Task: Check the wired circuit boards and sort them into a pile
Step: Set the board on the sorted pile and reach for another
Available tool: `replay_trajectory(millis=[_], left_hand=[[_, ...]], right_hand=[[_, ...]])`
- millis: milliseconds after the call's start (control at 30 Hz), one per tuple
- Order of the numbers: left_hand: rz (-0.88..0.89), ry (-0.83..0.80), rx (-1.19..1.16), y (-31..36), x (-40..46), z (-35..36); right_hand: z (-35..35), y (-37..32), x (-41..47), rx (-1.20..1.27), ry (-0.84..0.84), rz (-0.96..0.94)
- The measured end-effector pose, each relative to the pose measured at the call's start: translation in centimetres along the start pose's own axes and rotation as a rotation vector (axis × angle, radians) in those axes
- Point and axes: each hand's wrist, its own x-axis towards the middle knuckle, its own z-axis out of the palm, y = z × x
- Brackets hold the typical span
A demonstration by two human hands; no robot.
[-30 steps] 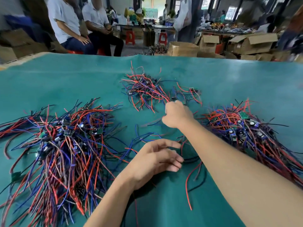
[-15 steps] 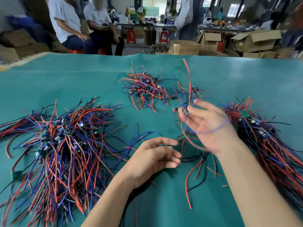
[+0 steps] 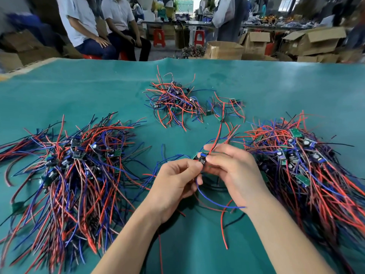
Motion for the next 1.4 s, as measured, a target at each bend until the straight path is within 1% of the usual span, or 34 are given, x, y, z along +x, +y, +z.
replay_trajectory(millis=[33,100,133,200,233,267,300,333,367,400,467,500,600,633,667,733,800,867,1000,1100,1167,1233,1333,1400], left_hand=[[0.005,0.017,0.004,0.0,0.0,0.0],[0.012,0.056,0.004,-0.1,0.0,0.1],[0.012,0.074,0.001,-0.1,0.0,0.1],[0.013,0.109,-0.011,-0.1,0.0,0.0],[0.015,0.124,-0.021,-0.1,0.0,0.0],[0.017,0.134,-0.029,-0.1,0.0,0.0],[0.02,0.136,-0.03,-0.1,0.0,0.1],[0.023,0.133,-0.022,-0.1,0.0,0.1],[0.029,0.125,-0.008,0.0,0.0,0.2],[0.035,0.112,0.009,0.0,-0.1,0.2],[0.044,0.088,0.051,0.0,-0.1,0.2],[0.043,0.078,0.073,0.0,-0.1,0.2],[0.026,0.061,0.091,0.1,-0.2,0.2],[0.023,0.053,0.094,0.1,-0.3,0.2],[0.021,0.042,0.1,0.1,-0.3,0.1],[0.015,0.014,0.124,0.2,-0.3,-0.1],[0.009,-0.012,0.14,0.3,-0.3,-0.3],[-0.008,-0.043,0.13,0.5,-0.3,-0.3],[-0.041,-0.142,0.105,0.7,-0.6,-0.2],[-0.063,-0.211,0.023,1.1,-0.8,-0.3],[-0.08,-0.252,-0.012,1.3,-0.9,-0.3],[-0.105,-0.309,-0.018,1.4,-1.0,-0.4],[-0.146,-0.413,-0.043,1.5,-1.4,-0.7],[-0.129,-0.424,-0.125,1.5,-1.4,-0.9]], right_hand=[[0.0,0.0,0.0,-0.069,0.026,-0.026],[0.0,0.3,-0.1,-0.252,0.13,-0.102],[-0.2,0.4,-0.1,-0.382,0.216,-0.159],[-0.6,0.3,-0.1,-0.672,0.446,-0.317],[-0.9,0.2,-0.1,-0.767,0.558,-0.411],[-1.0,0.0,-0.2,-0.795,0.629,-0.51],[-1.1,-0.2,-0.2,-0.787,0.651,-0.61],[-1.1,-0.3,-0.2,-0.786,0.619,-0.682],[-1.0,-0.3,-0.2,-0.8,0.539,-0.695],[-0.8,-0.1,-0.2,-0.812,0.434,-0.642],[-0.2,0.5,-0.3,-0.743,0.224,-0.41],[-0.1,0.6,-0.2,-0.647,0.169,-0.302],[-0.6,0.3,0.0,-0.259,0.107,-0.062],[-0.7,0.1,0.1,-0.163,0.101,-0.007],[-0.8,-0.1,0.1,-0.118,0.098,0.02],[-0.7,0.1,0.1,-0.15,0.091,-0.004],[-0.6,0.4,0.1,-0.264,0.122,-0.084],[-0.7,0.5,0.4,-0.358,0.216,-0.174],[-1.6,0.4,1.0,-0.411,0.367,-0.308],[-1.8,0.5,1.2,-0.596,0.462,-0.463],[-2.4,0.3,1.4,-0.65,0.53,-0.507],[-3.2,-0.3,1.8,-0.585,0.579,-0.473],[-4.0,-1.7,2.1,-0.277,0.664,-0.468],[-4.3,-2.8,2.0,-0.099,0.685,-0.517]])
